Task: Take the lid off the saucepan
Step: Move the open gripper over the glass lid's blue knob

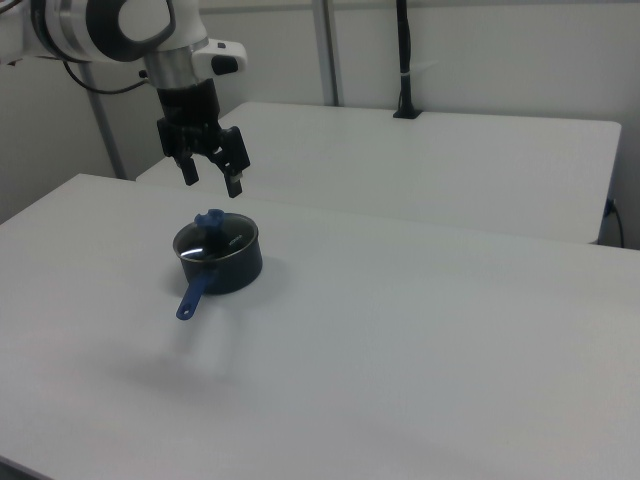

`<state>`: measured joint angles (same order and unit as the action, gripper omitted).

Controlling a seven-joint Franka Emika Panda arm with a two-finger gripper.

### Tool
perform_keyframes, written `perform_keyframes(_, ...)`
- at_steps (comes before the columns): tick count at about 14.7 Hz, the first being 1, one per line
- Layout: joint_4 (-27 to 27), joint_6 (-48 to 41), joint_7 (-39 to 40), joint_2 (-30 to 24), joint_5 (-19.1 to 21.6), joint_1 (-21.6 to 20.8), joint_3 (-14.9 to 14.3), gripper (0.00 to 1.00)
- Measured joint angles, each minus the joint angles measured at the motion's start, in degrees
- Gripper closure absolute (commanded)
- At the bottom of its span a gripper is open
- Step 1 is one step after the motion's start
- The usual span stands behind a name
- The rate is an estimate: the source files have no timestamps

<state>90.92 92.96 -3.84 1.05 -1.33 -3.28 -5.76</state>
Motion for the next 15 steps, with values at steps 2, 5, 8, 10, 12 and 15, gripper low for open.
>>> perform_keyframes(2,0.0,0.1,0.0,0.1,1.2,0.0,0.0,0.0)
perform_keyframes(5,0.2,4.0,-1.8,1.2,3.8,-0.1,0.3,0.0)
perform_keyframes(8,0.7,11.0,-9.7,3.9,4.7,-0.9,1.5,0.0)
perform_keyframes(10,0.8,14.4,-14.4,6.8,4.7,-2.8,2.1,0.0)
perform_keyframes(12,-0.1,16.9,-20.2,10.1,4.7,-5.5,2.3,0.0)
perform_keyframes(15,-4.0,19.5,-27.9,15.7,4.7,-8.8,2.4,0.0)
